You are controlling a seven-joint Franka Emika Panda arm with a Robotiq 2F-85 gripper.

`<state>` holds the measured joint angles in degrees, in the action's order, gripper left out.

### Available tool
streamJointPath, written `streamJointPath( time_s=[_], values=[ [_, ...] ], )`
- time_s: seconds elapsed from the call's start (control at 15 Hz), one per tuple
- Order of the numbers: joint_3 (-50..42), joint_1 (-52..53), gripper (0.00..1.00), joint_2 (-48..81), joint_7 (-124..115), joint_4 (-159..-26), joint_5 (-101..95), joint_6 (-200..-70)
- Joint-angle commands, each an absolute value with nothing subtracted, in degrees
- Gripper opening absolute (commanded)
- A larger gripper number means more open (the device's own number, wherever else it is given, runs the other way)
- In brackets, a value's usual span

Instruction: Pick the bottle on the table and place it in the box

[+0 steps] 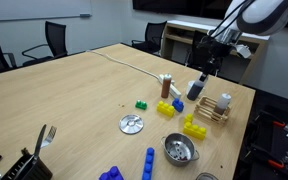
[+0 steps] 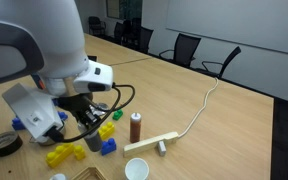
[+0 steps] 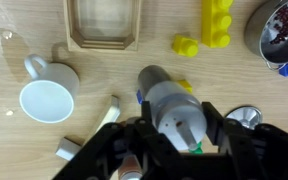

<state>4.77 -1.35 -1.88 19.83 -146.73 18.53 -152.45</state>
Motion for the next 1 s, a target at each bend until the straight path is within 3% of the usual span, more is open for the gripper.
streamJointPath(
  time_s=[0.0, 0.33, 0.93],
  values=[
    [2.32, -2.26, 0.27, -3.41, 4.75, -151.33, 3.74, -157.09],
    [-0.26, -3.52, 0.27, -4.22, -17.95, -150.99, -17.67, -151.8],
    [1.16, -0.99, 0.27, -1.97, -22.45, -150.3, -15.9, -149.95]
  ],
)
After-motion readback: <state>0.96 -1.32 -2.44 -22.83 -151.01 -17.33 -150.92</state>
